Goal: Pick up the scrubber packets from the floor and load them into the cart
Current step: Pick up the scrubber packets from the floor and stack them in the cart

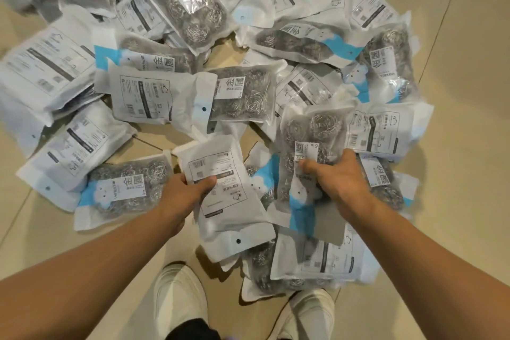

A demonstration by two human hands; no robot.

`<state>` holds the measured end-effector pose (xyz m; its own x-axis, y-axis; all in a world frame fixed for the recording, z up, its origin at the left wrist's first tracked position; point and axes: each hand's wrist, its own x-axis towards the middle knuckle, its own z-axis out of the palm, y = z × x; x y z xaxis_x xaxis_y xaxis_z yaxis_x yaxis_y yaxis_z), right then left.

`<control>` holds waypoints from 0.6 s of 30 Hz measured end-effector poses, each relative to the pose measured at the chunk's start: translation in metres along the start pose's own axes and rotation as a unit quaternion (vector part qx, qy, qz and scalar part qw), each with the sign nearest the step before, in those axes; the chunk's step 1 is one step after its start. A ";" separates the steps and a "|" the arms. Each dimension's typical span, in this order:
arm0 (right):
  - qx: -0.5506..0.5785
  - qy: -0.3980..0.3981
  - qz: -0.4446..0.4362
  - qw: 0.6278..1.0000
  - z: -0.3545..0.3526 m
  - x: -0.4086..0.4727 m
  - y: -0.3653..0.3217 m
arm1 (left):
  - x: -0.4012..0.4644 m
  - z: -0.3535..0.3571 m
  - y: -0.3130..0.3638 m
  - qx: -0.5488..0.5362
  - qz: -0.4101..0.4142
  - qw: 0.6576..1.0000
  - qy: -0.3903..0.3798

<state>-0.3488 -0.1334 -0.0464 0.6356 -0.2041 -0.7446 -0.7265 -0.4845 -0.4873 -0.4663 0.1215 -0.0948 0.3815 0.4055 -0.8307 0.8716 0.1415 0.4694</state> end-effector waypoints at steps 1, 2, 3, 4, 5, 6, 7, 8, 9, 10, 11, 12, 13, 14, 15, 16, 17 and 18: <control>0.006 0.001 -0.004 1.000 -0.003 -0.011 -0.001 | -0.012 -0.003 0.000 0.003 0.006 1.000 -0.015; 0.015 -0.002 -0.006 1.000 -0.007 -0.023 -0.003 | -0.027 -0.006 0.002 0.001 0.016 1.000 -0.022; 0.020 -0.009 -0.011 1.000 -0.013 -0.038 -0.007 | -0.042 -0.010 0.005 -0.001 0.026 1.000 -0.018; 0.023 -0.017 -0.015 0.999 -0.019 -0.054 -0.012 | -0.058 -0.016 0.010 0.003 0.035 0.999 -0.006; 0.021 -0.020 -0.016 0.999 -0.026 -0.073 -0.018 | -0.077 -0.022 0.018 0.005 0.044 0.999 0.002; 0.024 -0.018 -0.016 0.999 -0.036 -0.093 -0.026 | -0.097 -0.028 0.028 0.005 0.047 0.999 0.014; 0.030 -0.017 -0.019 0.999 -0.046 -0.114 -0.035 | -0.117 -0.036 0.040 0.002 0.049 0.998 0.030; 0.039 -0.022 -0.021 0.999 -0.056 -0.135 -0.046 | -0.139 -0.047 0.054 -0.012 0.047 0.998 0.038; 0.045 -0.026 -0.024 0.998 -0.067 -0.159 -0.057 | -0.162 -0.058 0.069 -0.030 0.047 0.998 0.034; 0.054 -0.029 -0.025 0.998 -0.079 -0.183 -0.069 | -0.188 -0.069 0.086 -0.038 0.053 0.997 0.028; 0.065 -0.031 -0.029 0.997 -0.093 -0.210 -0.083 | -0.216 -0.081 0.106 -0.039 0.069 0.997 0.025; 0.076 -0.033 -0.033 0.996 -0.108 -0.237 -0.100 | -0.246 -0.092 0.129 -0.033 0.085 0.996 0.021; 0.088 -0.036 -0.042 0.995 -0.125 -0.266 -0.120 | -0.275 -0.104 0.151 -0.032 0.105 0.994 0.016; 0.097 -0.036 -0.045 0.994 -0.141 -0.293 -0.138 | -0.304 -0.118 0.173 -0.027 0.122 0.992 0.009; 0.097 -0.032 -0.050 0.993 -0.155 -0.320 -0.156 | -0.335 -0.130 0.193 -0.024 0.137 0.990 -0.004; 0.093 -0.029 -0.058 0.994 -0.169 -0.347 -0.174 | -0.366 -0.142 0.214 -0.022 0.147 0.989 -0.015; 0.091 -0.027 -0.064 0.993 -0.184 -0.374 -0.190 | -0.397 -0.152 0.233 -0.026 0.156 0.987 -0.029; 0.098 -0.028 -0.071 0.992 -0.200 -0.399 -0.206 | -0.426 -0.159 0.251 -0.033 0.164 0.985 -0.042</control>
<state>-0.4003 -0.1224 0.4425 0.7230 -0.0955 -0.6842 -0.6717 -0.3283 -0.6641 -0.4588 0.1280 0.4249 0.6654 0.3629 -0.6523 0.6766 0.0760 0.7324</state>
